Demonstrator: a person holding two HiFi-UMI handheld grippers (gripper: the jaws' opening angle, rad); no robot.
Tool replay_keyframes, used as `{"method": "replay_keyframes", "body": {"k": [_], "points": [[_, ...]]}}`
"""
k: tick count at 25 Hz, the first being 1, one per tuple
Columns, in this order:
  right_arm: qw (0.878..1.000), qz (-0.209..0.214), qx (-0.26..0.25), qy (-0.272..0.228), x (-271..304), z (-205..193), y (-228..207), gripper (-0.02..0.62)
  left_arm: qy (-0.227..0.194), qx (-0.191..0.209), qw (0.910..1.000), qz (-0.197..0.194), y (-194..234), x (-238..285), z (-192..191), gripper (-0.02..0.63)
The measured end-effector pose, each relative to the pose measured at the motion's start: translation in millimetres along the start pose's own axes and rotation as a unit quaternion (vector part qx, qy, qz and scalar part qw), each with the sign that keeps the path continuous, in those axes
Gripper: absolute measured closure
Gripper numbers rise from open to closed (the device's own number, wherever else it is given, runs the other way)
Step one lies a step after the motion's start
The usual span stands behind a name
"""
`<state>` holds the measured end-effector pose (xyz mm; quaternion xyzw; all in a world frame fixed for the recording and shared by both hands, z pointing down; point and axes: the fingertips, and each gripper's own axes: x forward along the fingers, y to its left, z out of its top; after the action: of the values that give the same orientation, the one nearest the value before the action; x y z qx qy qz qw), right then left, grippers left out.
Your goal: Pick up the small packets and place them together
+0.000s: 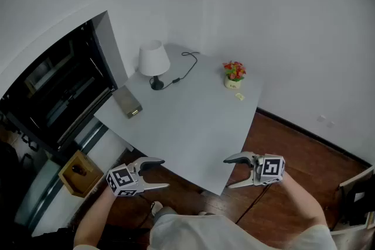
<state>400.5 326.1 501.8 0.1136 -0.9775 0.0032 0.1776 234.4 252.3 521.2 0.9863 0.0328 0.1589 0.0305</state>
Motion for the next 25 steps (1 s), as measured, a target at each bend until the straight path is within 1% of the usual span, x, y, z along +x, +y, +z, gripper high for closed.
{"method": "replay_keyframes", "body": {"k": [3, 5, 8, 10, 12, 14, 17, 20, 25], "points": [[1.000, -0.014, 0.000, 0.005, 21, 1, -28, 0.215, -0.001, 0.000, 1.0000, -0.001, 30, -16, -10, 0.253], [1.000, -0.025, 0.002, 0.007, 41, 9, -51, 0.216, 0.001, 0.006, 1.0000, -0.007, 57, -29, -17, 0.253], [0.998, -0.051, -0.001, 0.025, 79, 16, -92, 0.215, 0.006, 0.015, 0.9995, -0.026, 104, -55, -29, 0.253], [0.996, -0.079, 0.003, 0.032, 106, 17, -122, 0.215, 0.011, 0.018, 0.9987, -0.047, 137, -78, -36, 0.256], [0.993, -0.110, 0.017, 0.022, 137, 34, -154, 0.215, 0.014, 0.024, 0.9974, -0.067, 171, -103, -35, 0.258], [0.991, -0.130, 0.037, 0.000, 175, 60, -180, 0.215, 0.011, 0.024, 0.9959, -0.087, 200, -130, -31, 0.258], [0.985, -0.151, 0.085, -0.024, 229, 82, -211, 0.216, -0.006, 0.006, 0.9942, -0.107, 233, -164, -27, 0.256], [0.980, -0.162, 0.109, -0.040, 269, 95, -236, 0.216, -0.015, -0.003, 0.9939, -0.109, 258, -190, -31, 0.256], [0.980, -0.165, 0.108, -0.026, 305, 101, -264, 0.216, -0.033, -0.013, 0.9950, -0.094, 293, -213, -38, 0.258]]}}
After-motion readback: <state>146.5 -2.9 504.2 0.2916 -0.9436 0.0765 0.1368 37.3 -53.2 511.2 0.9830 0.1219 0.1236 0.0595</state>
